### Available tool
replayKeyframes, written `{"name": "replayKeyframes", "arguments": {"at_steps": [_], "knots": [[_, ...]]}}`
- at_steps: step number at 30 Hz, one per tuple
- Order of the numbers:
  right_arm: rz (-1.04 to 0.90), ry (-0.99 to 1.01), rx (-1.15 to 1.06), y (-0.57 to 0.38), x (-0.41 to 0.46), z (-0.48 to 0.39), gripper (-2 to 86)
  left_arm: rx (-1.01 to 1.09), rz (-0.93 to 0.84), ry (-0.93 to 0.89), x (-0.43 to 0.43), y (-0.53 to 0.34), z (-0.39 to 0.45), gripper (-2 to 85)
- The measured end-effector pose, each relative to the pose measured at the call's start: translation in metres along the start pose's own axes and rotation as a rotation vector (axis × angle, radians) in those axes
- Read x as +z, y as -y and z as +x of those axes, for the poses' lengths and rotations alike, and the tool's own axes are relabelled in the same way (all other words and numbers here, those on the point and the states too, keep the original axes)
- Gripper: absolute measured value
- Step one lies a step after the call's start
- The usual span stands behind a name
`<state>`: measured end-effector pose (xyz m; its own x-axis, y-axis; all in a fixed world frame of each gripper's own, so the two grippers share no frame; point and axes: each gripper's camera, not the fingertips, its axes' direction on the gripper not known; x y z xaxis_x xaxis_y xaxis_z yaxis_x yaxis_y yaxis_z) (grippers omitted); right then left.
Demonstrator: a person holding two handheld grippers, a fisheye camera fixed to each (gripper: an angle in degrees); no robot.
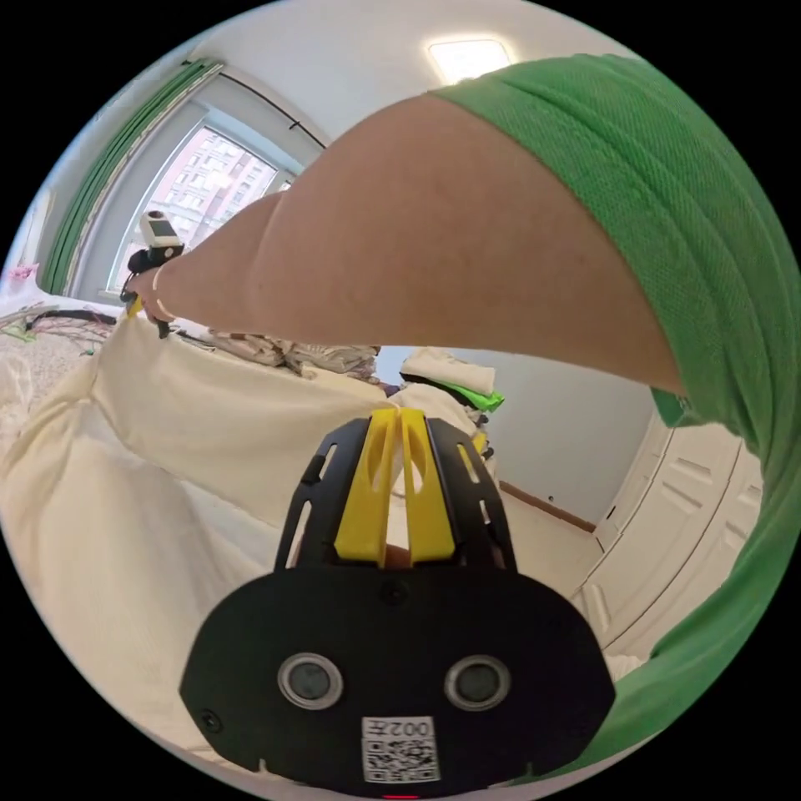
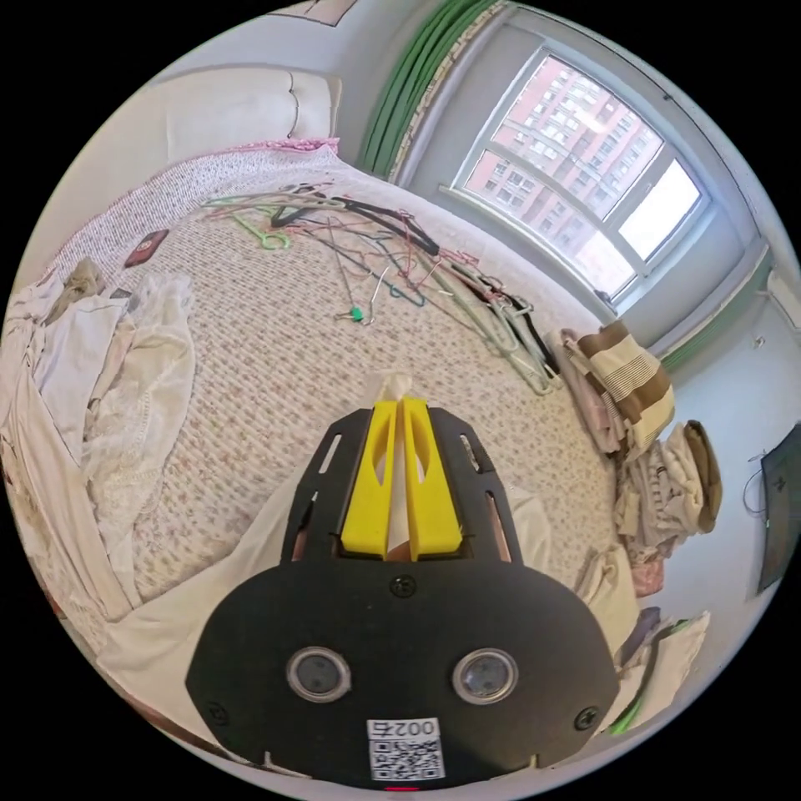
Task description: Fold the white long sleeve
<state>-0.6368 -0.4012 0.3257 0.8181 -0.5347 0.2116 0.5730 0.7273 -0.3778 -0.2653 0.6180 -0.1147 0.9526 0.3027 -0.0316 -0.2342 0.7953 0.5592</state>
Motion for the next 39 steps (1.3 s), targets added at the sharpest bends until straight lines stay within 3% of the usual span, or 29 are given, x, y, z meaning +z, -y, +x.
{"name": "replayKeyframes", "arguments": {"at_steps": [6, 10, 16, 23, 34, 39], "knots": [[-0.153, -0.134, -0.11, -0.024, 0.047, 0.021, 1.6, -0.108, 0.01, -0.159, 0.068, 0.006, -0.031, -0.9], [-0.136, -0.18, -0.104, -0.06, 0.051, 0.043, 4.3, -0.112, -0.118, -0.194, 0.122, -0.005, -0.042, -1.1], [-0.08, -0.038, -0.018, -0.146, -0.008, 0.113, 4.4, -0.095, -0.152, -0.092, 0.12, -0.025, -0.042, -1.5], [-0.069, 0.238, 0.135, -0.322, -0.096, 0.181, 4.0, -0.018, -0.239, 0.033, 0.133, -0.024, -0.018, -1.2], [-0.274, 0.558, 0.226, -0.49, -0.064, 0.217, 9.1, 0.216, -0.345, 0.14, 0.153, -0.041, 0.037, -0.9], [-0.315, 0.586, 0.185, -0.534, -0.043, 0.201, 7.3, 0.271, -0.246, 0.467, 0.08, -0.048, -0.002, -1.0]]}}
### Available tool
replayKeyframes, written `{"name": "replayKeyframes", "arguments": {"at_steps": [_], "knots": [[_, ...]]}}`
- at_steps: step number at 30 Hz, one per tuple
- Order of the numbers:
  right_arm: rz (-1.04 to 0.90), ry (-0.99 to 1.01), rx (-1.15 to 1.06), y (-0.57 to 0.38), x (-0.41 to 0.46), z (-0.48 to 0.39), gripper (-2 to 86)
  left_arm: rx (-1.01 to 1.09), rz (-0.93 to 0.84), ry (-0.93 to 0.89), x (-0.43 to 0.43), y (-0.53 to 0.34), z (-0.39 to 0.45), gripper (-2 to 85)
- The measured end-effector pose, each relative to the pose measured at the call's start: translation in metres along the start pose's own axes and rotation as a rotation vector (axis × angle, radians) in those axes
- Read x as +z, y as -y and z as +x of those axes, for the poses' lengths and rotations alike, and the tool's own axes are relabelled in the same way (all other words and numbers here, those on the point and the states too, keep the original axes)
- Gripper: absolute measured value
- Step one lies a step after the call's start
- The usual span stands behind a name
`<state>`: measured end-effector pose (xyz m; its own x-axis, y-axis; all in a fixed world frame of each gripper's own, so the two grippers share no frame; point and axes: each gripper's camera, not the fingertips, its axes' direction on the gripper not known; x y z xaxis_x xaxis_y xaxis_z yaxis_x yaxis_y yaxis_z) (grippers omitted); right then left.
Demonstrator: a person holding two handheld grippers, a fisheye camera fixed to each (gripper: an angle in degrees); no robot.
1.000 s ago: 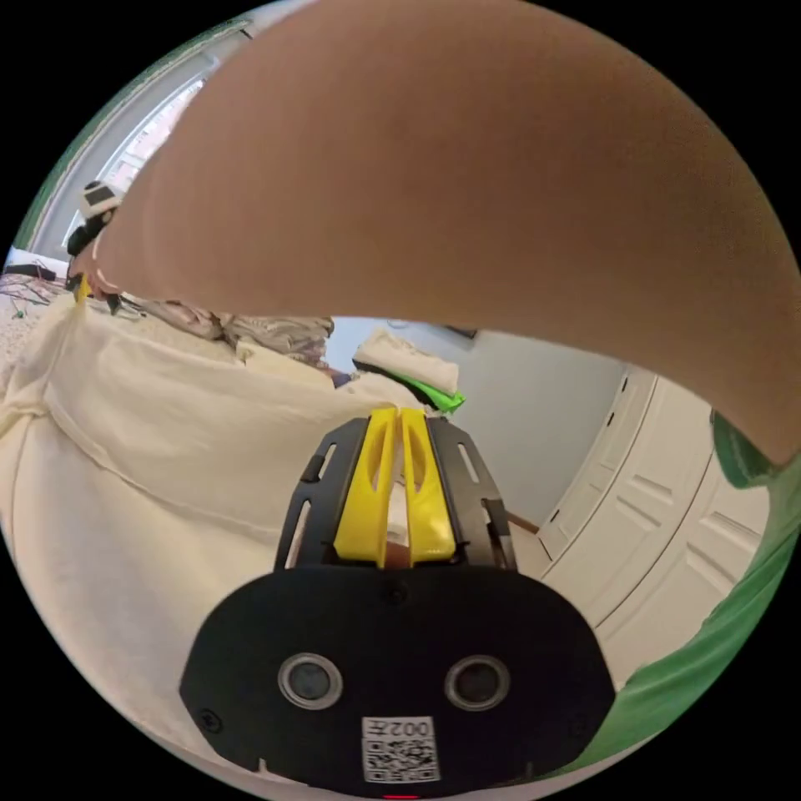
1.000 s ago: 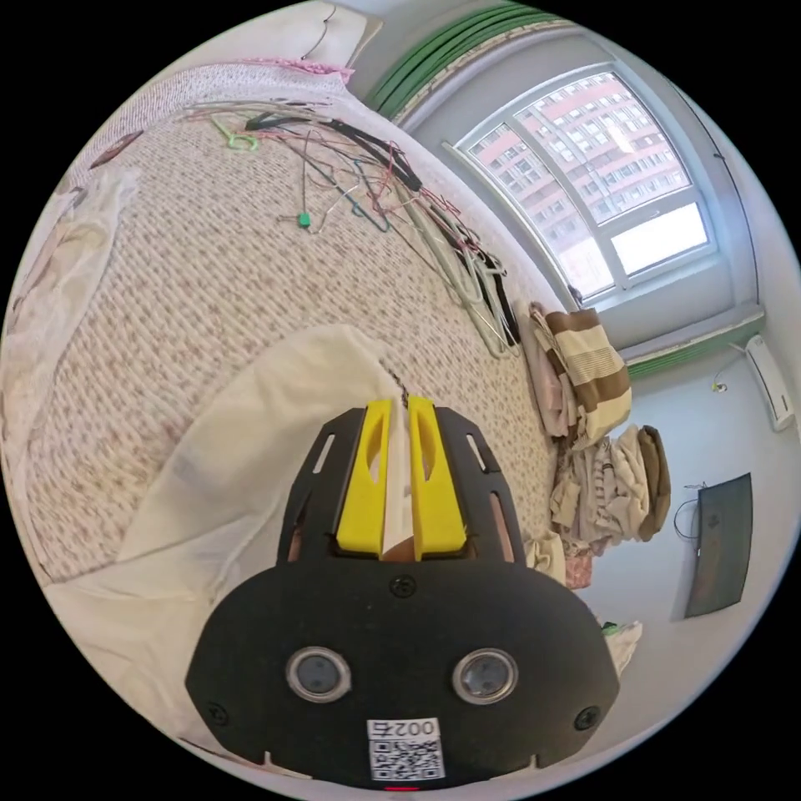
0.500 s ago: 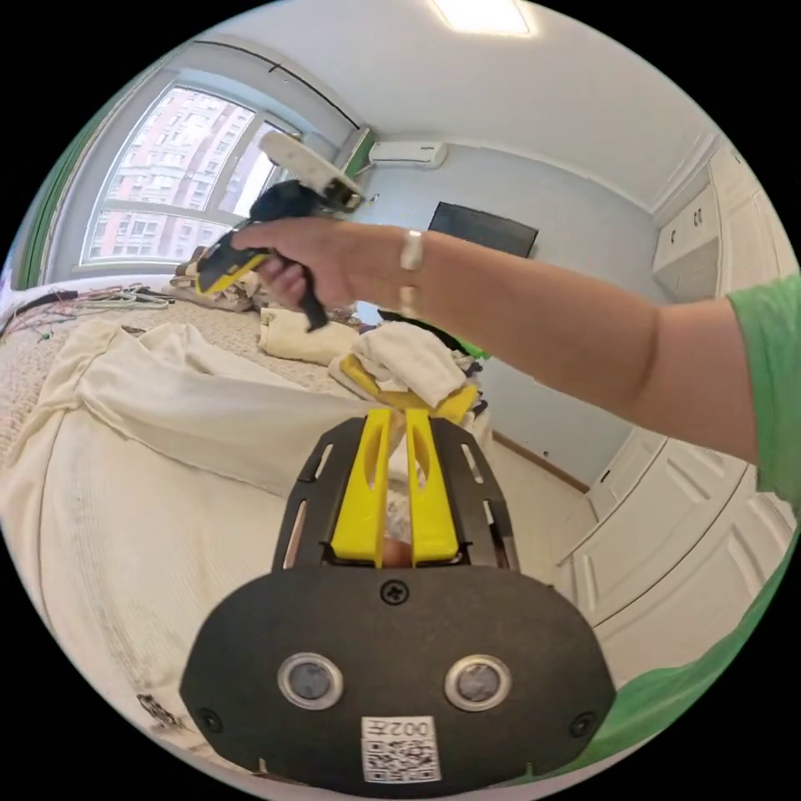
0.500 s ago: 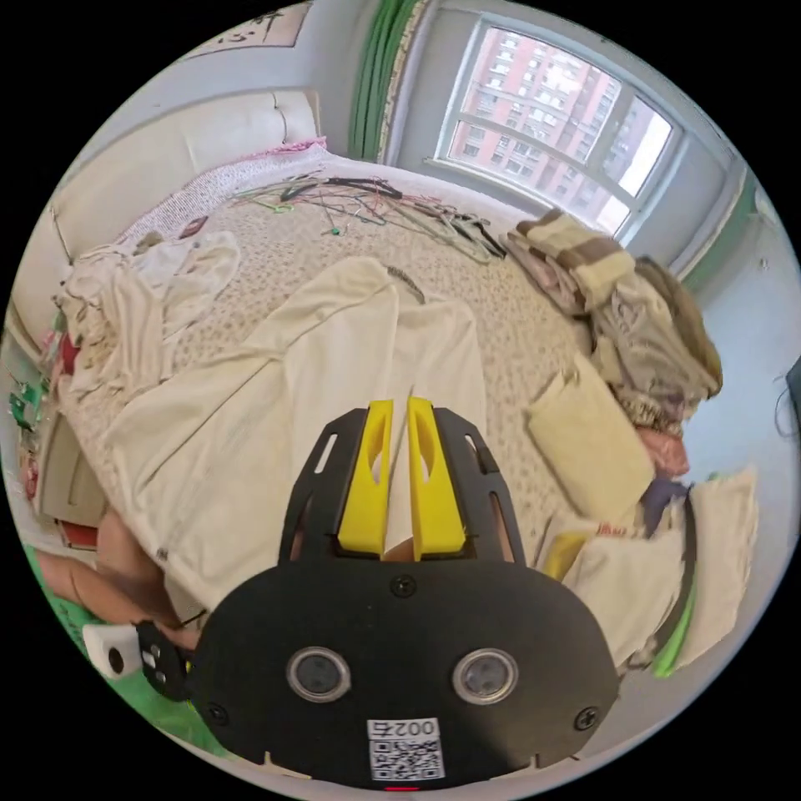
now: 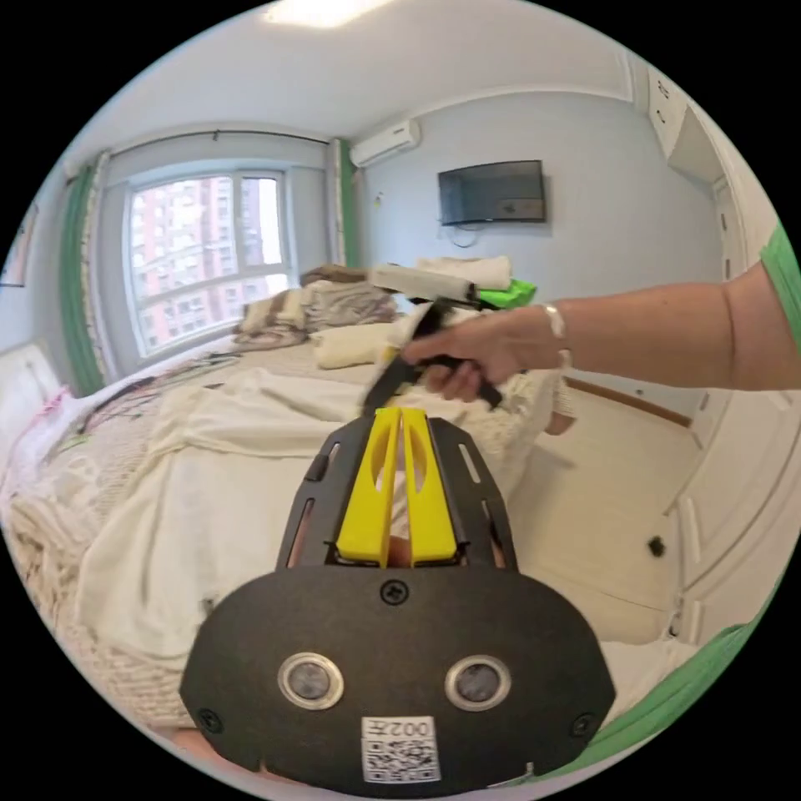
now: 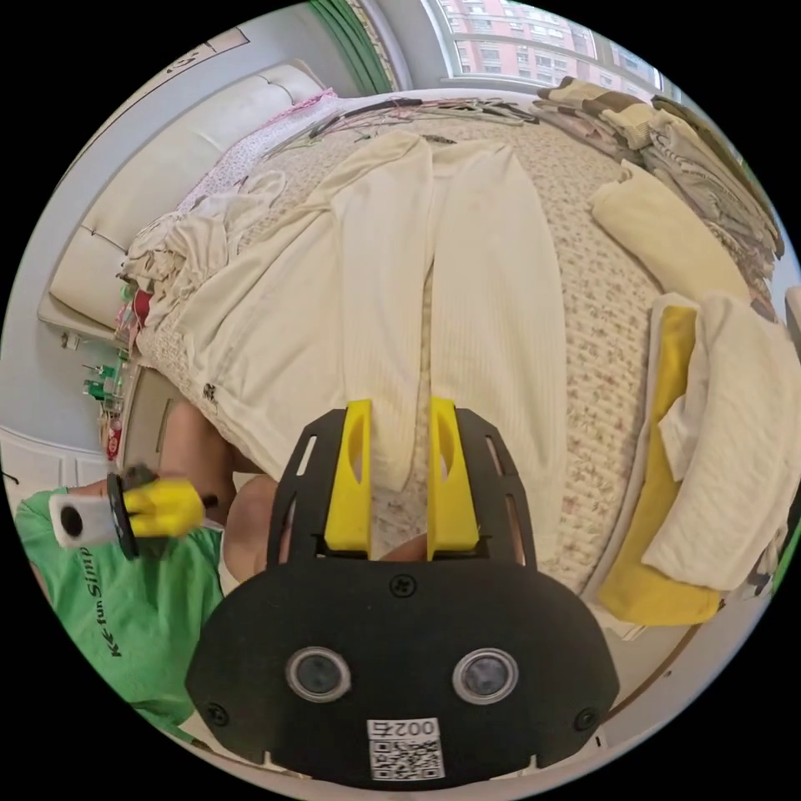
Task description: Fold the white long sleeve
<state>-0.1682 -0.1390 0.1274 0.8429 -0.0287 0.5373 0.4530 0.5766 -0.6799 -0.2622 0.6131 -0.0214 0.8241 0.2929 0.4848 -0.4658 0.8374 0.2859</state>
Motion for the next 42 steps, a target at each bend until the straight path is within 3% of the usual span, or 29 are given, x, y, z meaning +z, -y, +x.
{"name": "replayKeyframes", "arguments": {"at_steps": [3, 7, 9, 13, 16, 19, 24, 29, 31, 36, 42], "knots": [[0.047, -0.023, -0.004, -0.019, 0.003, 0.005, 0.3, -0.113, -0.043, 0.268, -0.029, -0.029, -0.079, -1.2], [0.171, -0.067, 0.074, -0.039, -0.015, 0.016, -0.5, -0.392, -0.157, 0.535, -0.076, -0.08, -0.206, -0.5], [0.21, -0.075, 0.095, -0.05, -0.019, 0.015, -0.3, -0.555, -0.18, 0.549, -0.096, -0.101, -0.254, -0.1], [0.233, -0.113, 0.103, -0.062, -0.015, 0.0, 1.1, -0.75, -0.094, 0.352, -0.115, -0.135, -0.318, 3.4], [0.255, -0.164, 0.123, -0.069, -0.012, -0.012, 3.8, -0.727, -0.113, 0.41, -0.109, -0.139, -0.331, 5.5], [0.319, -0.237, 0.116, -0.073, -0.019, -0.033, 5.6, -0.731, -0.169, 0.325, -0.091, -0.145, -0.343, 5.6], [0.527, -0.329, 0.12, -0.062, -0.044, -0.084, 6.6, -0.752, -0.296, 0.385, -0.068, -0.154, -0.35, 1.1], [0.482, 0.0, 0.097, 0.0, -0.021, -0.121, 7.1, -0.696, -0.251, 0.399, -0.074, -0.15, -0.329, -0.8], [0.44, 0.011, 0.047, 0.034, 0.002, -0.146, 7.9, -0.647, -0.232, 0.405, -0.075, -0.148, -0.315, -0.9], [0.294, -0.419, -0.19, 0.136, 0.103, -0.236, 9.8, -0.536, -0.2, 0.388, -0.077, -0.144, -0.283, -1.0], [0.231, -0.65, -0.173, 0.211, 0.183, -0.246, 8.0, -0.427, -0.148, 0.307, -0.081, -0.152, -0.246, -1.0]]}}
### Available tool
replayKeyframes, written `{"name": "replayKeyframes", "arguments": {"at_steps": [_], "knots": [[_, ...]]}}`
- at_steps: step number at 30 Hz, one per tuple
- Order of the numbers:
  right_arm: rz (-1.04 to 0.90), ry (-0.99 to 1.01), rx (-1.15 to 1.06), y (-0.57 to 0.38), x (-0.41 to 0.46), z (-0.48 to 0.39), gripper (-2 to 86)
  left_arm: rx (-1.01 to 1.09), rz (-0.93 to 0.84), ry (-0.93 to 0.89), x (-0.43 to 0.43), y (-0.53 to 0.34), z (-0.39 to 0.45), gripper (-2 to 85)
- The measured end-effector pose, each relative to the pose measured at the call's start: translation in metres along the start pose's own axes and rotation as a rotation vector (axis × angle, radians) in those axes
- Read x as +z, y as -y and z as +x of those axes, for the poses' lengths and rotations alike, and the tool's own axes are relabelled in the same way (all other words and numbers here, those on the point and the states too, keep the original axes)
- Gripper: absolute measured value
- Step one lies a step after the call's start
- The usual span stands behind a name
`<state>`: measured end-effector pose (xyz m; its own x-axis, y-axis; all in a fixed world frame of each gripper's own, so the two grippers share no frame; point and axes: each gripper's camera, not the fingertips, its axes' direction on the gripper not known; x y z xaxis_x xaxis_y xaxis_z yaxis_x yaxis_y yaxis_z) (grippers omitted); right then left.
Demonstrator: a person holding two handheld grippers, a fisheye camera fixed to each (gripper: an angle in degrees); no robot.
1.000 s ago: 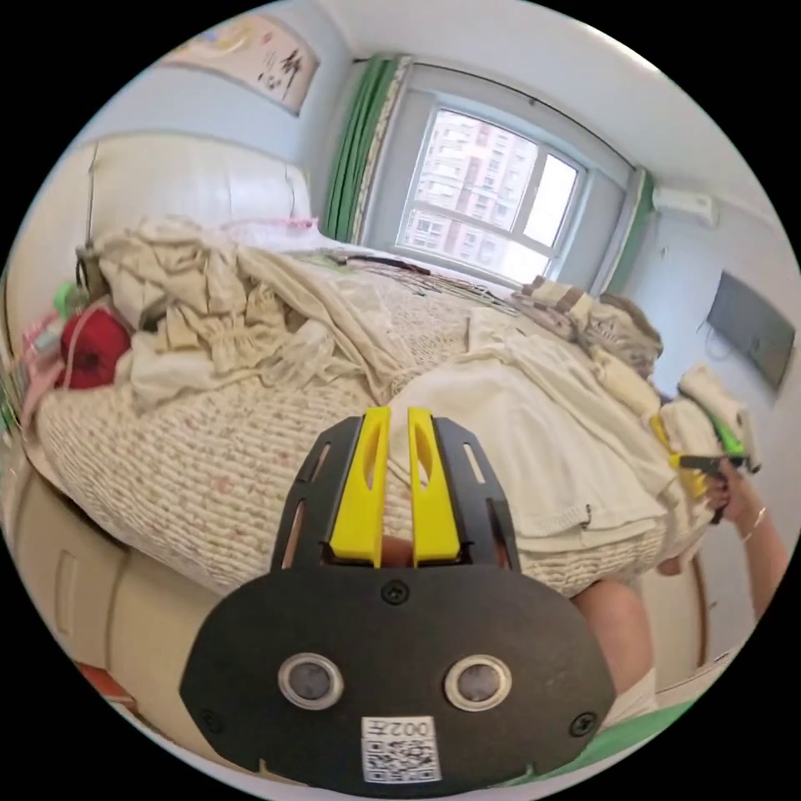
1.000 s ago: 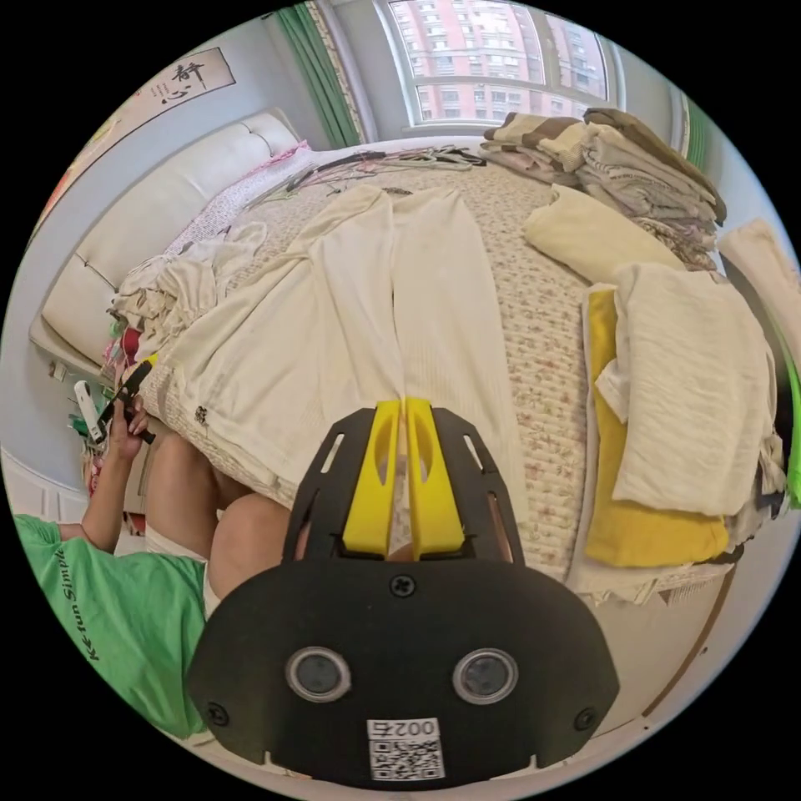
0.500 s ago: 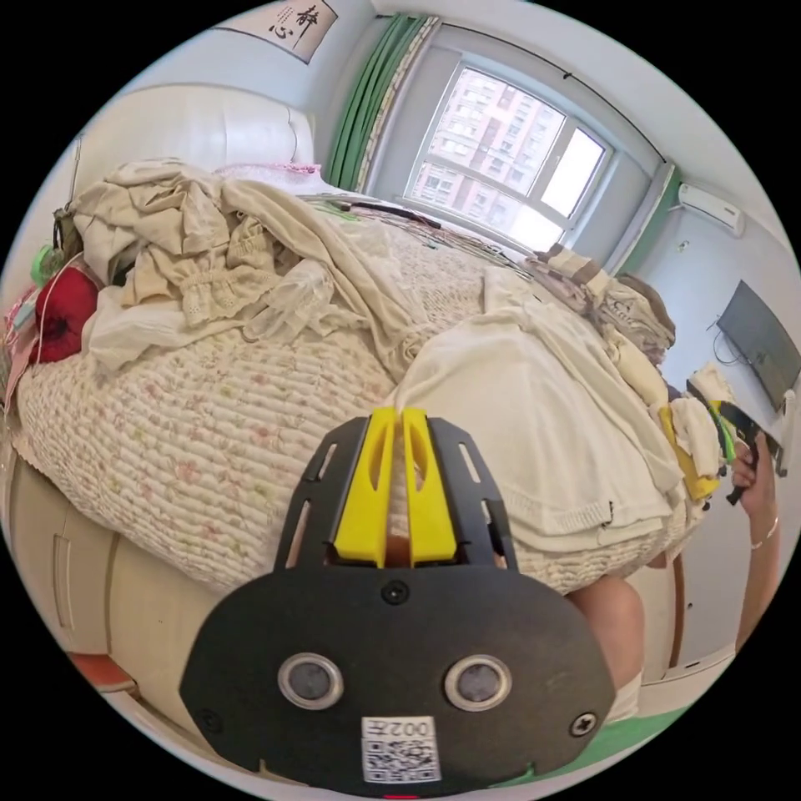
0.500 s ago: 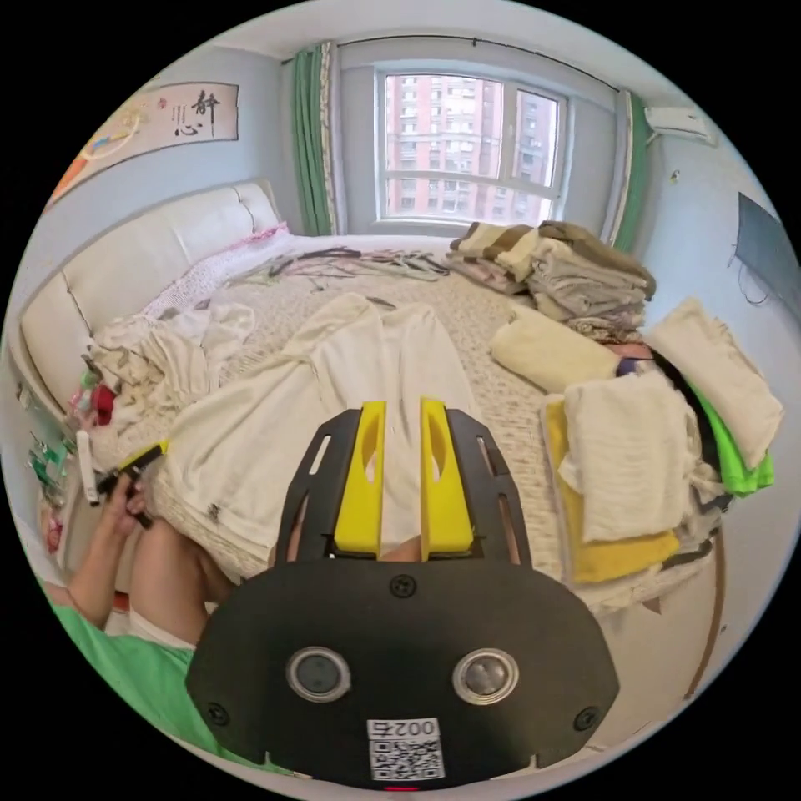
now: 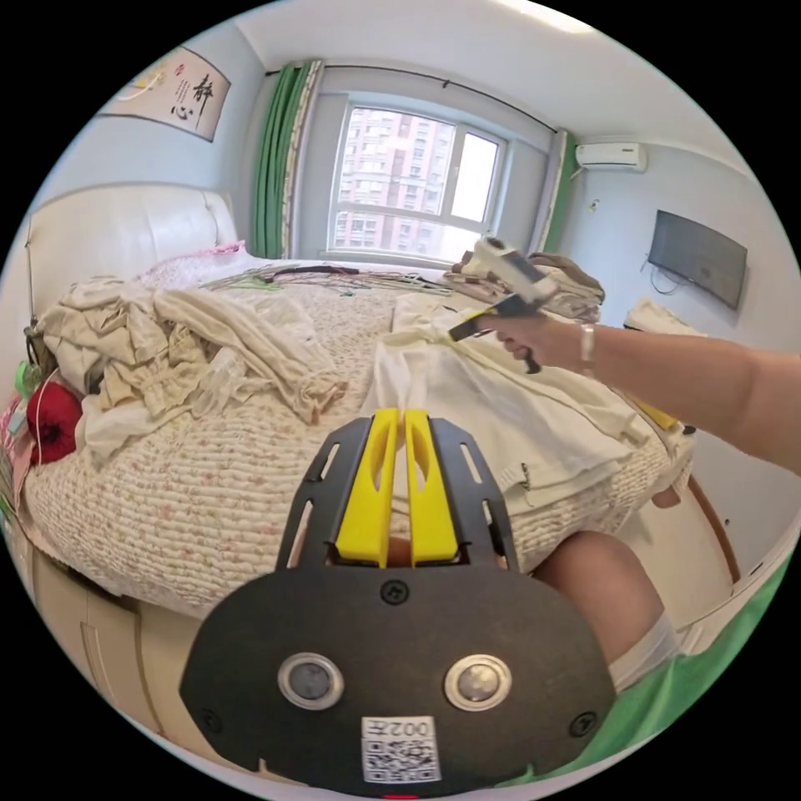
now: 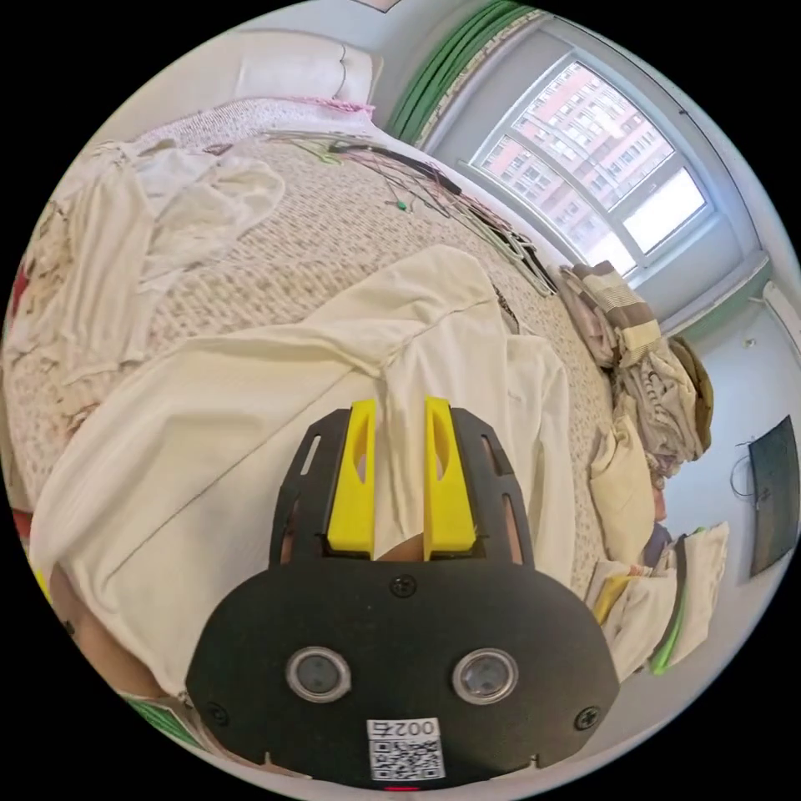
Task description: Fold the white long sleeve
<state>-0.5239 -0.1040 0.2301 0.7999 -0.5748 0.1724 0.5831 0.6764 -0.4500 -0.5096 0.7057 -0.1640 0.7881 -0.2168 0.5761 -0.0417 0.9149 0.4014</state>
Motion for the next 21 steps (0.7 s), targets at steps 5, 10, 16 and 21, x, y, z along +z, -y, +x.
{"name": "replayKeyframes", "arguments": {"at_steps": [5, 10, 16, 21], "knots": [[-0.063, 0.01, 0.089, 0.006, 0.037, 0.027, 0.8, 0.111, 0.059, -0.104, -0.01, -0.02, 0.029, -1.0], [-0.011, 0.001, 0.21, -0.007, 0.041, 0.072, -0.5, 0.254, 0.08, -0.263, -0.01, -0.039, 0.072, -1.0], [-0.135, 0.054, 0.135, -0.017, 0.066, 0.088, 1.6, 0.563, -0.21, -0.235, 0.046, -0.08, 0.163, -1.0], [-0.013, 0.101, 0.236, -0.046, 0.037, 0.093, 1.8, 0.785, -0.11, 0.011, 0.048, -0.138, 0.213, -0.9]]}}
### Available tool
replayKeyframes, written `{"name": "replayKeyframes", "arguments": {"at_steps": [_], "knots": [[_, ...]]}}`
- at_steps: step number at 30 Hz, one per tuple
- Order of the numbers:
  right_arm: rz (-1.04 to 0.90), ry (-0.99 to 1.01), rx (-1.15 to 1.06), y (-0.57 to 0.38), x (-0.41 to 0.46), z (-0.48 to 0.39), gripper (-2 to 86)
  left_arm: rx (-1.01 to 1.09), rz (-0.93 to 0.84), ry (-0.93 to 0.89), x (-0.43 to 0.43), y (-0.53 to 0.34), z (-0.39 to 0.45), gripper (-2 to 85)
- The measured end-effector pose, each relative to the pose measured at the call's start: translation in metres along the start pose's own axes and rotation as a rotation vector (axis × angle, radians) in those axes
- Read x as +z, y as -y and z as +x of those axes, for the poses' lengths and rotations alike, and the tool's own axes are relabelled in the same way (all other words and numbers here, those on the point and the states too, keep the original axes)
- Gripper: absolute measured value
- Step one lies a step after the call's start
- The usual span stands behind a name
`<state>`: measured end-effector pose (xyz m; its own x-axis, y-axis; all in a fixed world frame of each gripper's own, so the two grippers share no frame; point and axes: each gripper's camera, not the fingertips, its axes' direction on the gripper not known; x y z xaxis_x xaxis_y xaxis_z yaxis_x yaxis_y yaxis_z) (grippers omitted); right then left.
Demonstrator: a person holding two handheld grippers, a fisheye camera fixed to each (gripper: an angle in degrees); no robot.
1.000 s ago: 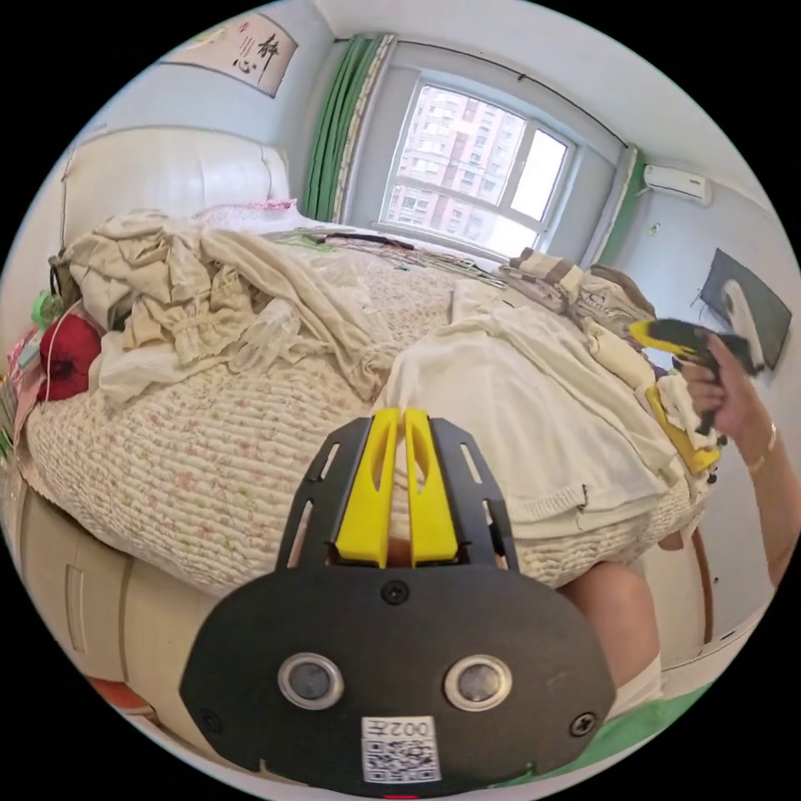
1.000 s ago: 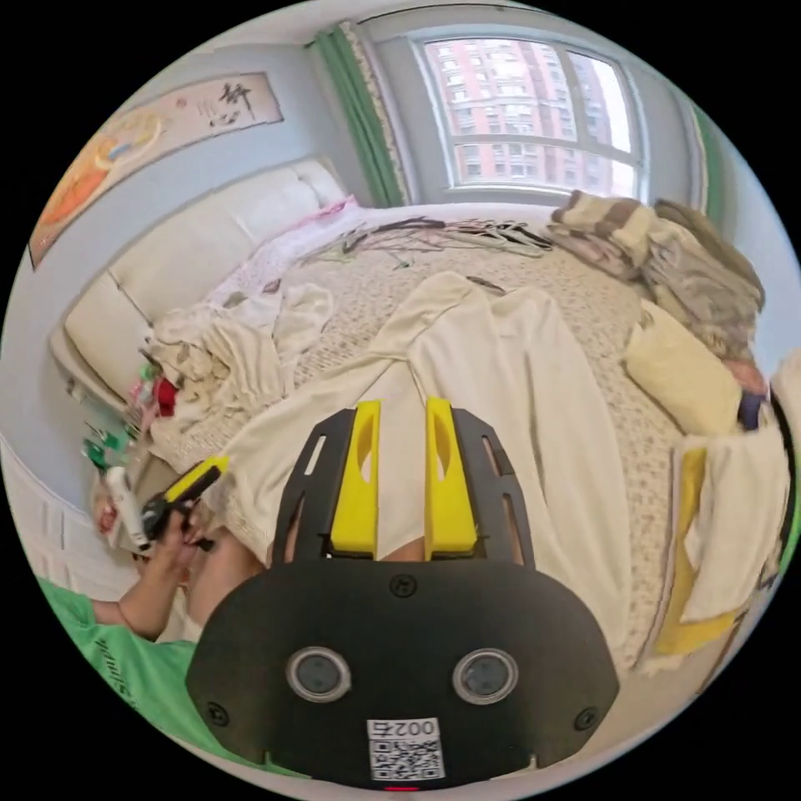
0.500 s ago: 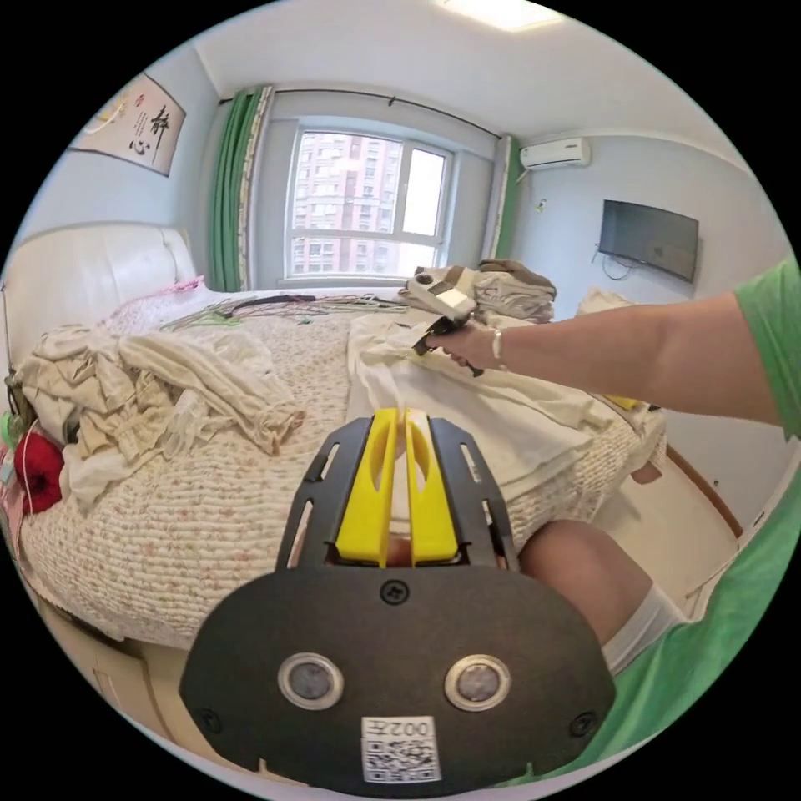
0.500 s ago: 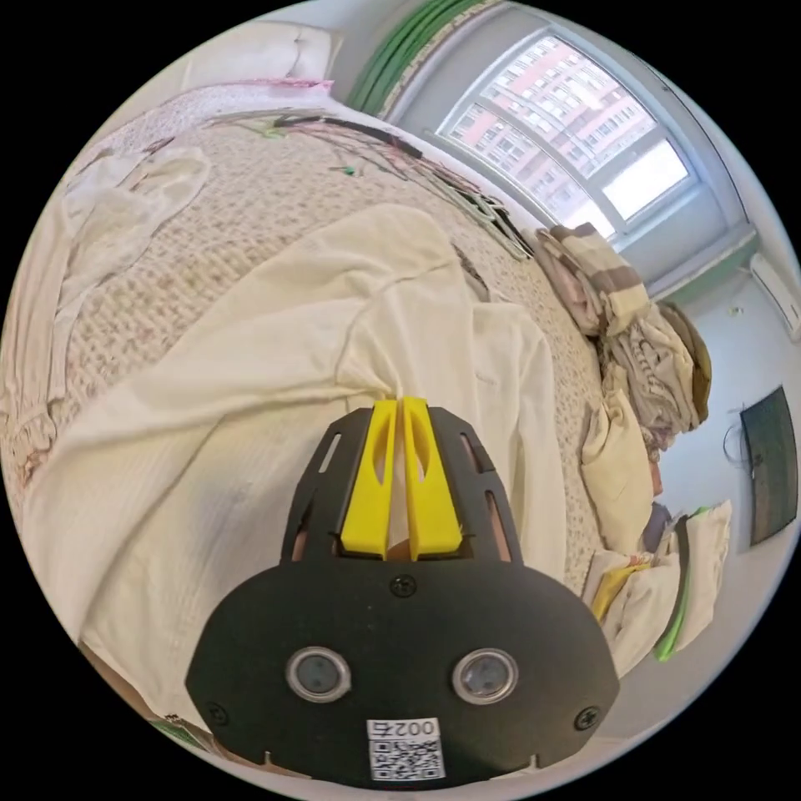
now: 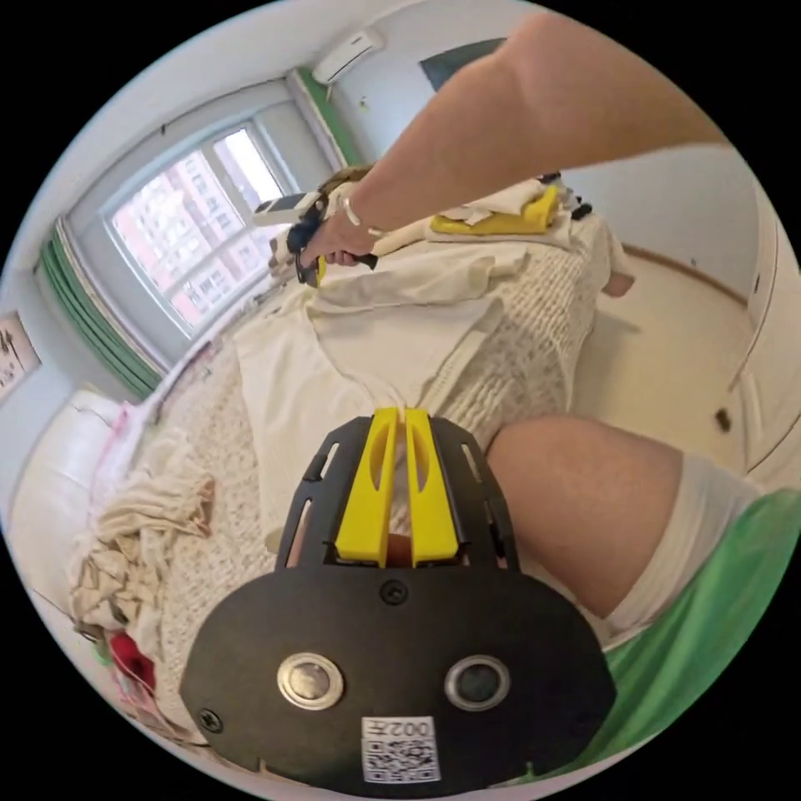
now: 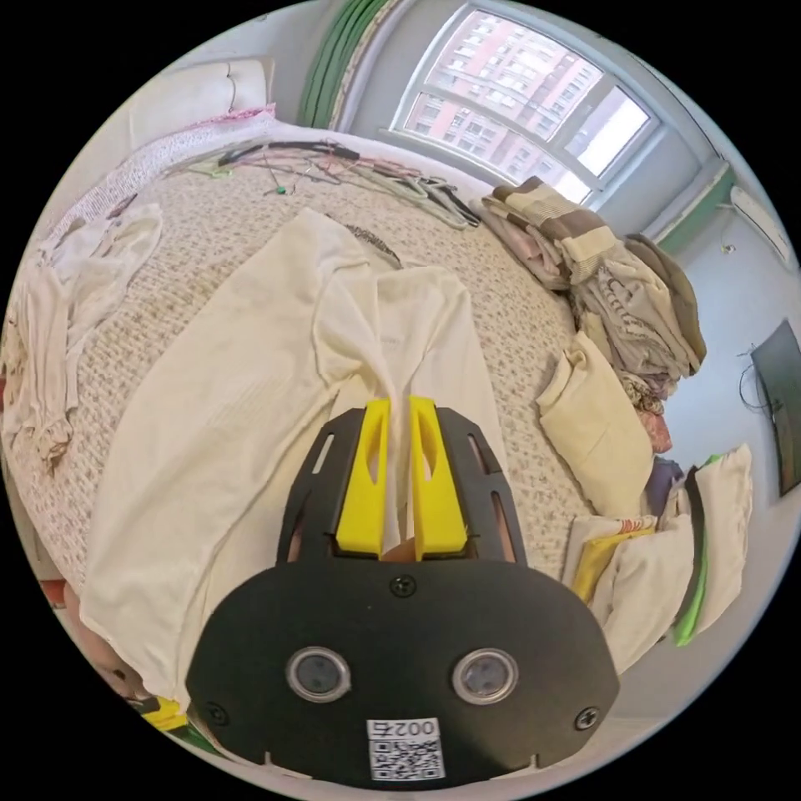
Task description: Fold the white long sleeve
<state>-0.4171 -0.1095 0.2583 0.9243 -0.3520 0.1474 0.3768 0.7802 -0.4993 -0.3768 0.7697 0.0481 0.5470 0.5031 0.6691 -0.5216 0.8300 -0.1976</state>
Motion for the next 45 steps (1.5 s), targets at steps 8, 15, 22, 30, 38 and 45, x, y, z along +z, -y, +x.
{"name": "replayKeyframes", "arguments": {"at_steps": [8, 15, 22, 30, 38, 45], "knots": [[0.062, 0.395, -0.257, -0.101, -0.06, -0.074, 3.5, 0.326, 0.151, 0.534, 0.003, -0.035, 0.102, -0.6], [-0.094, 0.381, -0.423, -0.184, -0.039, -0.103, 6.4, 0.032, 0.201, 0.326, -0.006, -0.041, 0.087, 2.7], [-0.017, 0.247, -0.317, -0.221, -0.043, -0.086, 5.8, -0.204, 0.136, 0.261, -0.004, -0.054, 0.049, 6.2], [-0.012, 0.391, -0.259, -0.271, -0.028, -0.075, 5.7, -0.652, -0.064, -0.101, 0.039, -0.099, -0.062, 0.2], [0.065, 0.167, 0.285, -0.32, -0.026, 0.078, 7.1, -0.544, 0.117, -0.102, 0.003, -0.074, -0.039, -1.1], [0.069, 0.552, 0.71, -0.391, 0.013, 0.159, 7.9, -0.485, 0.13, -0.184, 0.011, -0.04, -0.011, -0.7]]}}
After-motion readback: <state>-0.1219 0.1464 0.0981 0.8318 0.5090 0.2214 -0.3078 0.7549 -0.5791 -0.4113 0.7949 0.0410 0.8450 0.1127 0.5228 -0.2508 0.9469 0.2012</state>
